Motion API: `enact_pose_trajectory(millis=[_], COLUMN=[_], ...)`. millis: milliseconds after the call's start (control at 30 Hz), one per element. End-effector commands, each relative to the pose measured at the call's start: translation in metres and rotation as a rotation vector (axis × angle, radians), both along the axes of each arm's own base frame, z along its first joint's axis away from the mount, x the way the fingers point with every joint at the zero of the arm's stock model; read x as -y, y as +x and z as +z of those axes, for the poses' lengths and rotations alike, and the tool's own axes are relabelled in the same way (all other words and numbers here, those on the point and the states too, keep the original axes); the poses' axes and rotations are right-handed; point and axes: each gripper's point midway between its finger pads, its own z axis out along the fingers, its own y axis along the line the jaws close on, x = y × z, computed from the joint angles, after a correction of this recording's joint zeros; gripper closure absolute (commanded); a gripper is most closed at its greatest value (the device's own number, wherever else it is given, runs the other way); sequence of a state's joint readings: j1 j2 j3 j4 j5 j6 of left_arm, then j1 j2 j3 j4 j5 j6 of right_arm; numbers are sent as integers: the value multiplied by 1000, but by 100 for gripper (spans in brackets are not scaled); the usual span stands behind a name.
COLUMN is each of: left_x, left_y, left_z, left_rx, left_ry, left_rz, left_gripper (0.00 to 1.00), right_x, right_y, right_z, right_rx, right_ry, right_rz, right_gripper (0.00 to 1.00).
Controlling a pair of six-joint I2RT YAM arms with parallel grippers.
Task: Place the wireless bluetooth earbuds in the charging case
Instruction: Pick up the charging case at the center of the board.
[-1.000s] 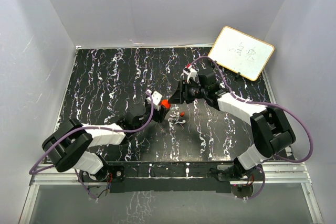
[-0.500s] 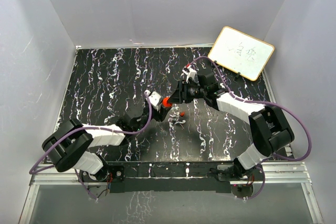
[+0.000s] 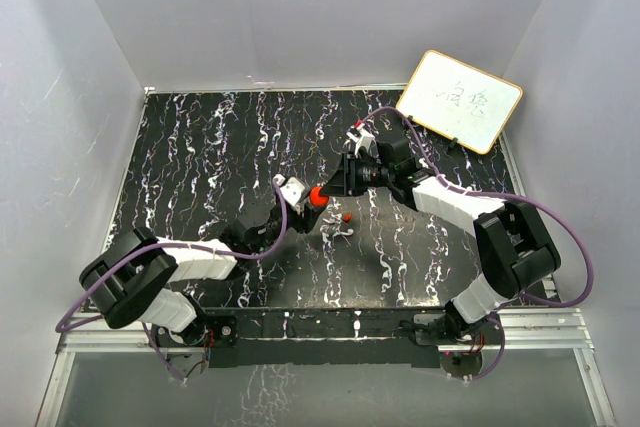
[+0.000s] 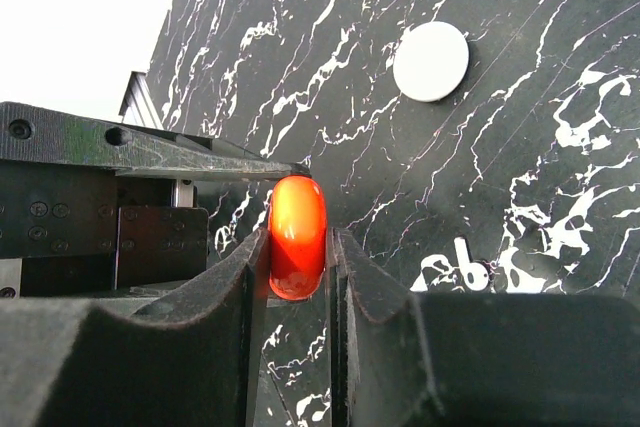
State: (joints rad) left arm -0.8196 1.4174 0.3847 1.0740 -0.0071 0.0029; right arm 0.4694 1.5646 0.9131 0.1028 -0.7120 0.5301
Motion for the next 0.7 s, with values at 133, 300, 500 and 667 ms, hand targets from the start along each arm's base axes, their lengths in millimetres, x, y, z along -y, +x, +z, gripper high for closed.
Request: enact_pose_trajectory(millis=[133, 300, 500, 667], left_x=[-1, -5, -11, -10], left_y=[-3, -3, -5, -2], left_z=[18, 20, 21, 16], left_rx=[69, 117, 203, 222], left_ry=[-39, -54, -70, -68], left_rz=[-20, -9, -6, 3], left_gripper=[100, 100, 100, 100], right_x=[-9, -10, -10, -11], right_y=[4, 0, -2, -4], right_z=[24, 29, 35, 38], right_rx=[63, 59, 60, 55], right_ry=[59, 84, 101, 118], right_rz=[29, 38, 39, 41], right_gripper=[86, 90, 92, 93])
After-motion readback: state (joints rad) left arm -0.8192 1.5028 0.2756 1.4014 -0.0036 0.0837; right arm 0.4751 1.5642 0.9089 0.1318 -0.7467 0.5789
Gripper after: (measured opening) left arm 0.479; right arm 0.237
